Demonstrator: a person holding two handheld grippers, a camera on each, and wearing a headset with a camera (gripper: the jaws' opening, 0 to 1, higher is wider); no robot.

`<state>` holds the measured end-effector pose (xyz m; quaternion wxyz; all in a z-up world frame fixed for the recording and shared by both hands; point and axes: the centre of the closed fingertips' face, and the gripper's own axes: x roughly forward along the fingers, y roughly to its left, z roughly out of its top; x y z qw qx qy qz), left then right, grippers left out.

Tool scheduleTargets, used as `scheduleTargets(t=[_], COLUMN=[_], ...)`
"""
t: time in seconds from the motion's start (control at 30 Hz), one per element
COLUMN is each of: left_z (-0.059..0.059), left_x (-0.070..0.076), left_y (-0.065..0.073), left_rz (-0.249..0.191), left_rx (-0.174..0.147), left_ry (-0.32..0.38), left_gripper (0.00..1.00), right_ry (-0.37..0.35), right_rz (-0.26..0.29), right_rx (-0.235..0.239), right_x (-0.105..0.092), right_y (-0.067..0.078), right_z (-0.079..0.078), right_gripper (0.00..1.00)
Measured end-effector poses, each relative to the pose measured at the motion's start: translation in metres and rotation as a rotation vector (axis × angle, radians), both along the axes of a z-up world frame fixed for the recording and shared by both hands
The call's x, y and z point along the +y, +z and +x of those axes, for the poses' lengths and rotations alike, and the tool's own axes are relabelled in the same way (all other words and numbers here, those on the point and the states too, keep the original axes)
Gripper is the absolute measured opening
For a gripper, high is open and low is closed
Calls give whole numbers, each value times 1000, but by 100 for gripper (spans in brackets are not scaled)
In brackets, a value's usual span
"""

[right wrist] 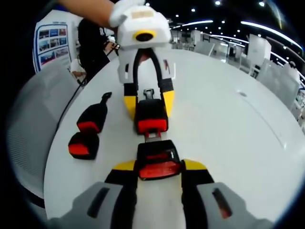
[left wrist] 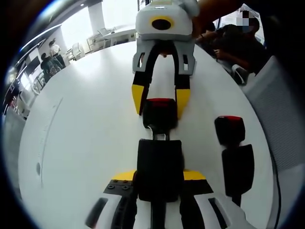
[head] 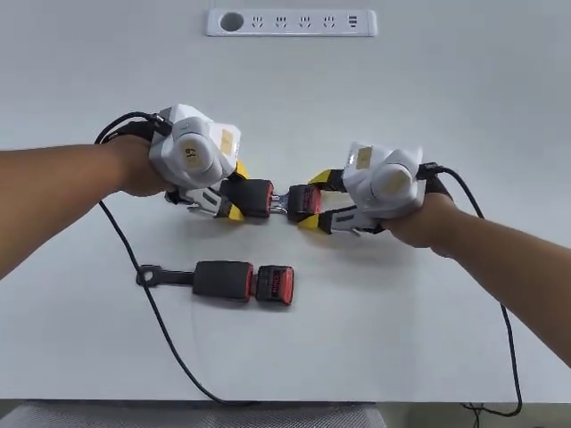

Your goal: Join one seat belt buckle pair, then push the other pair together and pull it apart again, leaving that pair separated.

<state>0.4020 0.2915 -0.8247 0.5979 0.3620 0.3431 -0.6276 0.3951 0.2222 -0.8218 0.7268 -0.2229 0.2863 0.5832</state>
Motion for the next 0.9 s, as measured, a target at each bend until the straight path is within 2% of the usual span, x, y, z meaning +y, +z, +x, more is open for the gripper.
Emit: scheduleTargets(t=[0.07,0.37,0.53,0.9], left_z=[0,0,1,1], left_x=[0,-1,0,-1], left_y=[0,0,-1,-1], left_rz=[3,13,15,27], left_rx=[1,0,2,2], left_ry=[3,2,7,7], left_gripper=[35,35,35,35], right_ry=[5,-6,-17,-29], right_rz=[3,-33,-21,-44], right_rx=[-9,11,4,5], right_x=[-6,-41,-50,-79], right_y=[0,-3,-1,3], right_z=[1,-6,-6,-6], right_gripper=[35,35,36,36])
